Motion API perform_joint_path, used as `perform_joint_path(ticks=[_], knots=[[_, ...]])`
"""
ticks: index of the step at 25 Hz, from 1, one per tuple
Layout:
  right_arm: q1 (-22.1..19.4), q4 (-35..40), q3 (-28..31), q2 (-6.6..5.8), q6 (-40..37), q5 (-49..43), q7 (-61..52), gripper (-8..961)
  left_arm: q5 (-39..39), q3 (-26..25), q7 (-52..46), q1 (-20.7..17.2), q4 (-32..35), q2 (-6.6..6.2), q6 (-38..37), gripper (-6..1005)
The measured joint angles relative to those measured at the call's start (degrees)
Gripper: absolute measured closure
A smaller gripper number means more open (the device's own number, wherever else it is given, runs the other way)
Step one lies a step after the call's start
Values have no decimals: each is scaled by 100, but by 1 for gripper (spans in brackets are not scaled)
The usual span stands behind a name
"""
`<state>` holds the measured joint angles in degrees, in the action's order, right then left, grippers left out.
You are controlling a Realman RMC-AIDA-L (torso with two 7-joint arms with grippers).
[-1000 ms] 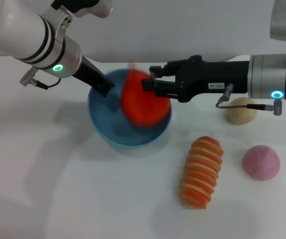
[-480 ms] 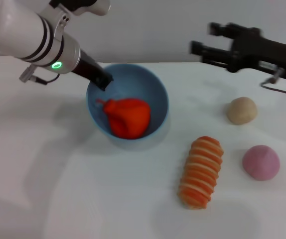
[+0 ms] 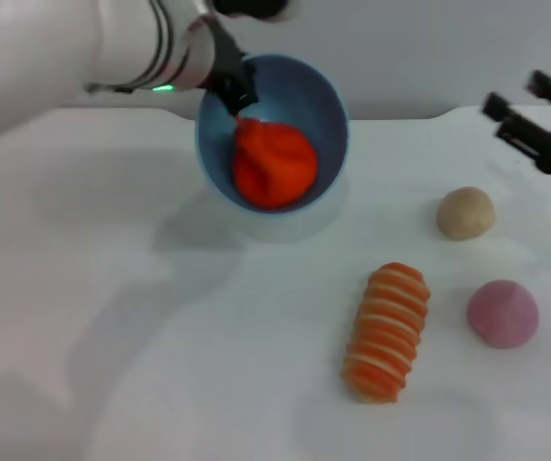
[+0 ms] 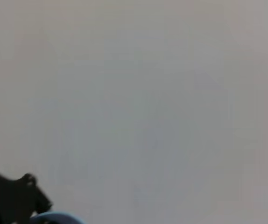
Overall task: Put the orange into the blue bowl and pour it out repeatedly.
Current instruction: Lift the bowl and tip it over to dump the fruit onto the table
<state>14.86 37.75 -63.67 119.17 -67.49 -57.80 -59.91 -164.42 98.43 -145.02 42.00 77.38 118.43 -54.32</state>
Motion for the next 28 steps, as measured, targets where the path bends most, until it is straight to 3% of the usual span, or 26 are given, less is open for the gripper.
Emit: perform_joint_path(ticks=[2,5,11,14,20,26,28], knots=[[-31,-308,85,-24,-120,260,140,211,-112,332,151,-105,199,-38,326,999],[-60,-516,174,-29,-170,320,241,212,-114,436,387,-182,309,-37,504,999],[-78,-924,247,-11,-272,391,357,212,-122,886,1382,-693,738,-26,1409,1000],[-91,-1028,265,-6,-317,451,363,212,-129,1191,2558,-1256,925,-1,2571,1000],[-83,-1096,268,1,-397,472,367,212,-127,1599,4300,-1913,581,7,4542,1000],[-14,-1162,268,1,-401,504,369,213,-125,1838,5037,-2148,232,18,5441,999],[15,-1181,267,1,-403,558,370,213,-125,1995,5339,-2311,101,19,6086,999]])
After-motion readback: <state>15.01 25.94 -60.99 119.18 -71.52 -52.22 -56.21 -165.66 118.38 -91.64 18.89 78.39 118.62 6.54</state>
